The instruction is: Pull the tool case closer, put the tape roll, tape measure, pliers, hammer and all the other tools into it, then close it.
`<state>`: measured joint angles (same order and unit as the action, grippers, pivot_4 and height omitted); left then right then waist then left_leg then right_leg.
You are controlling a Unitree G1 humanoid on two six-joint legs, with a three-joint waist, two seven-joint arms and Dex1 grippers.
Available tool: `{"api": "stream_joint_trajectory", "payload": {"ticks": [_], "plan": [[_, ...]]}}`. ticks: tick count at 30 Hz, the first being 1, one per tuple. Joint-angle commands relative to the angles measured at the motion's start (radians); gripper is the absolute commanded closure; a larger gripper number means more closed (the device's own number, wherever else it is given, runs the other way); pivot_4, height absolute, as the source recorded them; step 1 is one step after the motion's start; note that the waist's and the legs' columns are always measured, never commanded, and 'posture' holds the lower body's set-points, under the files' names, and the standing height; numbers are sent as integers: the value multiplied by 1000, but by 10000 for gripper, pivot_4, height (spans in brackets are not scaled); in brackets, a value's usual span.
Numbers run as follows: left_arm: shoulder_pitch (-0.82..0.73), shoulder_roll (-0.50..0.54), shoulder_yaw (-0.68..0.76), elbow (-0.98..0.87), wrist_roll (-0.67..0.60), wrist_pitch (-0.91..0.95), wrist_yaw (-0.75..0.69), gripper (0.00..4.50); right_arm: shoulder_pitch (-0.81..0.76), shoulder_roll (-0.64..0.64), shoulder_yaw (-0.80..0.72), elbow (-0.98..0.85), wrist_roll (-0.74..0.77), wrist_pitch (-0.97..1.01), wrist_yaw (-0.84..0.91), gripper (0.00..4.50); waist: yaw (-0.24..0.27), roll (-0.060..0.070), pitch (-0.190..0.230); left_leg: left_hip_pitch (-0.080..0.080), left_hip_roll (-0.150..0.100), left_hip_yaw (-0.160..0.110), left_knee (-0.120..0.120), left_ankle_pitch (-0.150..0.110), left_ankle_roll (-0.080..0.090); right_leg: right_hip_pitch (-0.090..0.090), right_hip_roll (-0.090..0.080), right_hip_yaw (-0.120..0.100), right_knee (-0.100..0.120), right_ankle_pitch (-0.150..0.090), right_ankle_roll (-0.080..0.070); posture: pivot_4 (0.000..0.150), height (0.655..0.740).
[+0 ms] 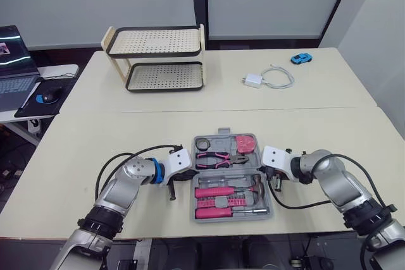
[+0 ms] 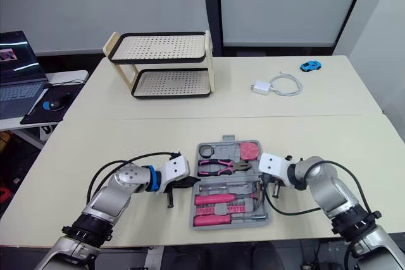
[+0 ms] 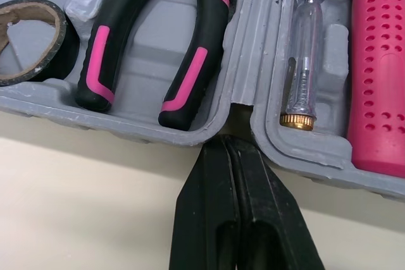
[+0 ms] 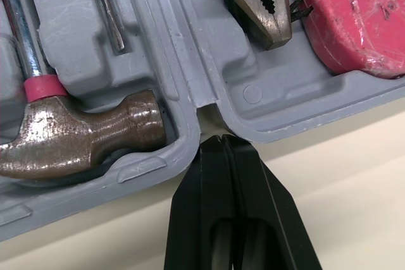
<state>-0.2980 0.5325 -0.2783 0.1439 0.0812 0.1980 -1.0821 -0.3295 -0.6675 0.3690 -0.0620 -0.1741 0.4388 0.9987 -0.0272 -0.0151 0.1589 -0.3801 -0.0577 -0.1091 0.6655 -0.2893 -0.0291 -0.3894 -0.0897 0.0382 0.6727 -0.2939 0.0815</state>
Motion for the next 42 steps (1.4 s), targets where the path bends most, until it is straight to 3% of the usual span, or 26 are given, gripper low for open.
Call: {"api": "stream_joint_trajectory", "payload": {"ticks": [1,23,42], "plan": [[33,-35,-74,-78,-22,10,-26,44792,28,16,1,-111,38,16,11,45000,0,0,0,0,0,0,0,0,0,0,0,0,0,0,0,1500,7400],[146,10,-82,-205,-25,72,-32,44792,158,9,0,-318,44,158,-5,45000,0,0,0,1,1,0,-1,-2,3,0,0,0,0,0,0,1500,7400],[67,4,-52,-113,-11,33,-6,44792,117,37,-1,-277,38,143,-44,45000,0,0,0,1,0,0,-1,-2,3,1,0,0,0,0,0,1500,7400]]}}
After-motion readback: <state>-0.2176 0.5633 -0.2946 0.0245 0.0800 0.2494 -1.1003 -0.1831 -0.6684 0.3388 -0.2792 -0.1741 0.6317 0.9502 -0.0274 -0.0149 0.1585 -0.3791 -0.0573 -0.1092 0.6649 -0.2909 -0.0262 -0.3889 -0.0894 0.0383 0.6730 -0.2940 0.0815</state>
